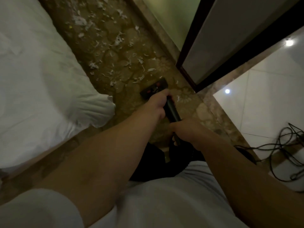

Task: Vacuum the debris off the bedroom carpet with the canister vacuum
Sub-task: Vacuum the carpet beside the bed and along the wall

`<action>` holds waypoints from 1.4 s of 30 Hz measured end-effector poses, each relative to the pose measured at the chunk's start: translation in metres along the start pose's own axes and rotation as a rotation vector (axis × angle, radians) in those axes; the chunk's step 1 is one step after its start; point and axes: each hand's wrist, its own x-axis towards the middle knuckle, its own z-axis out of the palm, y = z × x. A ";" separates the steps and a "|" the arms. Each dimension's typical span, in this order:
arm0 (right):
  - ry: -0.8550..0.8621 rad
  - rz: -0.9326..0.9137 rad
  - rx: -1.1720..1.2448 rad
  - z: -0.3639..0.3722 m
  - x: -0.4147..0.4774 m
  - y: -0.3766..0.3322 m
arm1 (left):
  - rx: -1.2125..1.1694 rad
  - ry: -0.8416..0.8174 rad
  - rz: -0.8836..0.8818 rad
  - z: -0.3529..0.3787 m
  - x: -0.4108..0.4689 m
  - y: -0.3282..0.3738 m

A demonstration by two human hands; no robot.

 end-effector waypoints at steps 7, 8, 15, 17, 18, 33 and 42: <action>0.019 0.064 0.122 -0.076 -0.006 0.040 | 0.160 -0.064 -0.047 0.092 0.012 -0.023; 0.023 0.076 0.129 -0.089 -0.008 0.046 | 0.183 -0.068 -0.052 0.105 0.013 -0.028; -0.002 0.112 0.178 -0.151 -0.011 0.077 | 0.192 -0.055 -0.079 0.170 0.014 -0.049; -0.012 0.105 0.154 -0.164 -0.013 0.075 | 0.189 -0.048 -0.066 0.180 0.011 -0.047; -0.017 0.093 0.137 -0.170 -0.014 0.073 | 0.189 -0.042 -0.059 0.183 0.010 -0.045; -0.024 0.010 0.026 -0.184 -0.009 0.061 | 0.040 -0.040 -0.017 0.179 0.010 -0.033; -0.041 0.072 0.037 -0.128 -0.008 0.103 | 0.169 -0.081 -0.022 0.142 0.009 -0.081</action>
